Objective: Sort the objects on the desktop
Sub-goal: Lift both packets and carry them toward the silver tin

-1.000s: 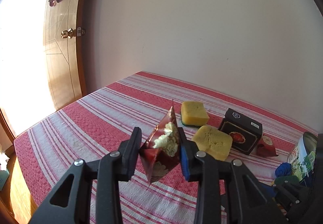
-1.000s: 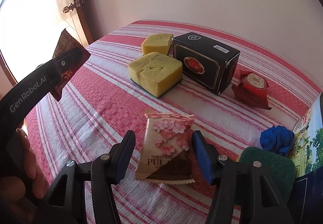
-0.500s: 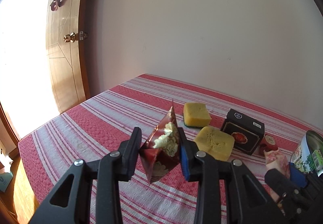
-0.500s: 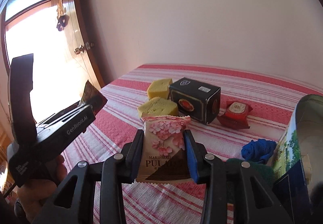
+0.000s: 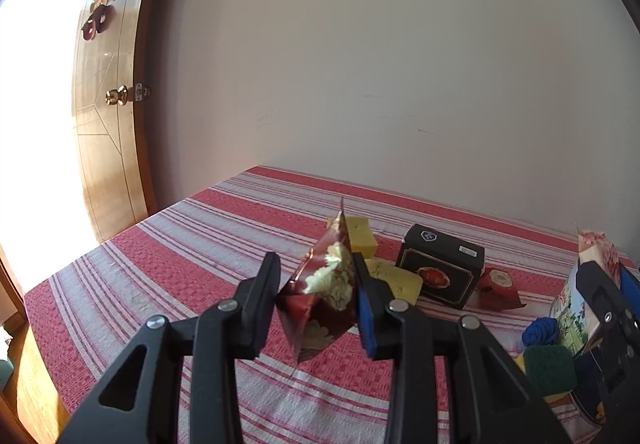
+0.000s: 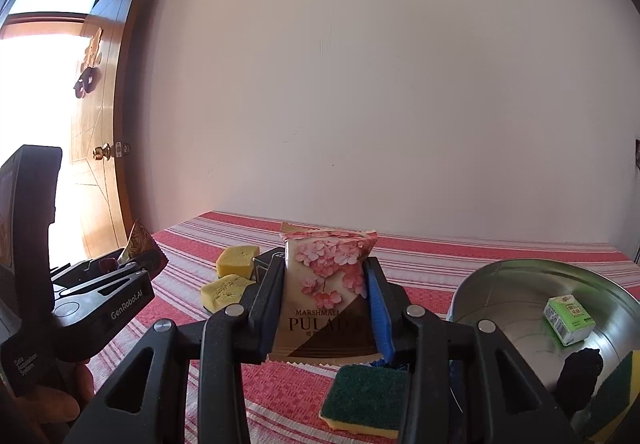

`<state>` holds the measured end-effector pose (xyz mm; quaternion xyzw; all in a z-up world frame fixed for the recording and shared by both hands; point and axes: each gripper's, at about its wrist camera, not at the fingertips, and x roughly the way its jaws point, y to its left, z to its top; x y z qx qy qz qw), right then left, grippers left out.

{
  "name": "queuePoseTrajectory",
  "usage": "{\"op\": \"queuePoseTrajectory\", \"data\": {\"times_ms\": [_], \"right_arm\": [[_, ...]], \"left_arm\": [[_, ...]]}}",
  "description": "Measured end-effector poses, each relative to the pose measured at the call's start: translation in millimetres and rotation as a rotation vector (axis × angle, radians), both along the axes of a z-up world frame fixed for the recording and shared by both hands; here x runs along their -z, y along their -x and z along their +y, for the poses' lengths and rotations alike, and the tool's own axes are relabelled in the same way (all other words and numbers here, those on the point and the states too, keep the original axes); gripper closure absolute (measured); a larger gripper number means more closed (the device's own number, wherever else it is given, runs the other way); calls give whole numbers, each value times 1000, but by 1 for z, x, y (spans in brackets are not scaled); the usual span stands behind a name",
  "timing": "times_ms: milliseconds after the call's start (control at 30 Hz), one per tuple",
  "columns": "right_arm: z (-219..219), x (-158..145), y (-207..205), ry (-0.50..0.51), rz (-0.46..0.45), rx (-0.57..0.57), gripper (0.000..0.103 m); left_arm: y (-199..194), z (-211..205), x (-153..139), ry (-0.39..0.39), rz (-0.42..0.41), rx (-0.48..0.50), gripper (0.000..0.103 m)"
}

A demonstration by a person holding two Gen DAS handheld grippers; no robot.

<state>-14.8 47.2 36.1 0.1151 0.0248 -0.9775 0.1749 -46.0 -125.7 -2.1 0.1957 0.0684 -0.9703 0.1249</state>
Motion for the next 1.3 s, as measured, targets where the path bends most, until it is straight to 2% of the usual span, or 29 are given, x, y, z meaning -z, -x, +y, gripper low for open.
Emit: {"op": "queuePoseTrajectory", "data": {"times_ms": [300,467,567,867,1067,1300], "right_arm": [[9,-1,-1,26,-1,38,61],[19,-1,-5,24,-7,66,61],[30,-2,-6,20,-7,103,61],[87,-1,-10,45,-27,214,61],[120,-4,-19,56,-19,285,61],[147,-9,-20,67,-23,355,61]], "left_arm": [[-3,7,-1,9,2,13,69],[1,15,1,-34,-23,46,69],[6,26,4,-59,-57,81,69],[9,74,6,-47,-85,206,69],[8,105,1,-60,-81,310,69],[12,143,-12,-26,-70,398,69]]}}
